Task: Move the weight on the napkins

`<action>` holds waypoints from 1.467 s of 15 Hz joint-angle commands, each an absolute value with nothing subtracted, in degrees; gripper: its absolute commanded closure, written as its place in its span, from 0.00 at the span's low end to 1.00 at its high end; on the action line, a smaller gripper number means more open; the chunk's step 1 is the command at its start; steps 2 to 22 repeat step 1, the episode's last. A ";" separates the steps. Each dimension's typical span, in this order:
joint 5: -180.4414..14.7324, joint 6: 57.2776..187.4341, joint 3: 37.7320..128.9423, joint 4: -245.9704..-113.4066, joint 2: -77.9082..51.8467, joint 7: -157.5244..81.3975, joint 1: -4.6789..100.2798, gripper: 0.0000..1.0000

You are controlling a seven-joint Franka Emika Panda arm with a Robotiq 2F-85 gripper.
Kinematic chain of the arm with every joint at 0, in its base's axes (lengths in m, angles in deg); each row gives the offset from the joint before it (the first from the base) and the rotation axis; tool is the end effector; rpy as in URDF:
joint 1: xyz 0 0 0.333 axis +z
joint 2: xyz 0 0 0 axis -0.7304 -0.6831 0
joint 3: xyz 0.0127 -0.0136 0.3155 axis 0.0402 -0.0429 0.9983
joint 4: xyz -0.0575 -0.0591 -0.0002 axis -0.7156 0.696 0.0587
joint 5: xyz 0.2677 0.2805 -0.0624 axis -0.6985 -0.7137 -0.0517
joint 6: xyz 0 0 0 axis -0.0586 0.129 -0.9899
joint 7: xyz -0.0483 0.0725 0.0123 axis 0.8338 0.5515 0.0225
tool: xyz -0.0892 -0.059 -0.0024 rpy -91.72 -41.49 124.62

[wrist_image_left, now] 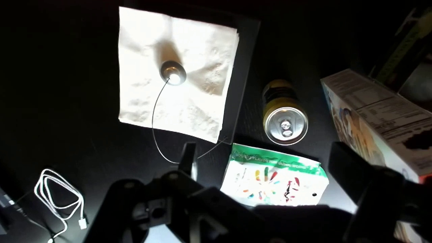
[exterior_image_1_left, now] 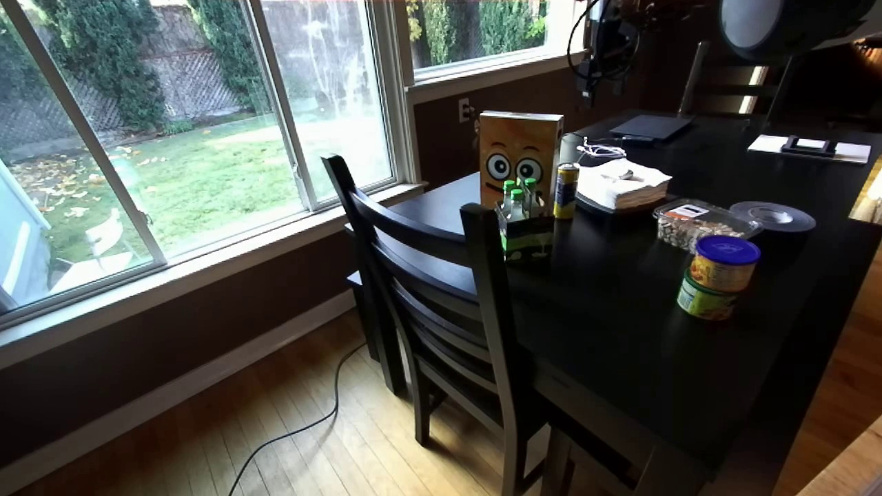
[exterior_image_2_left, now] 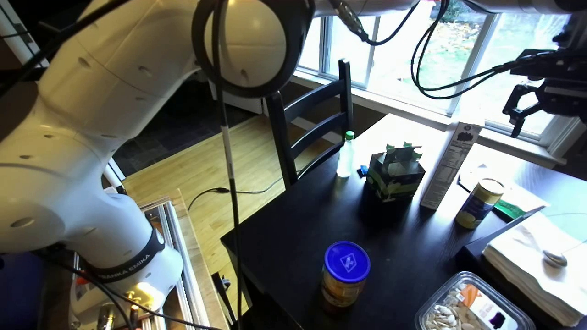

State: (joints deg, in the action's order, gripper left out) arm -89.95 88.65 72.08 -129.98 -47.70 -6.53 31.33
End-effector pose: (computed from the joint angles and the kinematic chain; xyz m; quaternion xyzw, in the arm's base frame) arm 0.7220 -0.3094 0.4388 0.9952 0.0172 0.0337 0.0904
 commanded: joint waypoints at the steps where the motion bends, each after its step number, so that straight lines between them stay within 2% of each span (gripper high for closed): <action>1: -89.95 88.65 72.06 -129.98 -47.74 -6.53 31.22 0.00; 22: -89.95 88.65 72.06 -129.98 -47.74 -6.53 31.22 0.00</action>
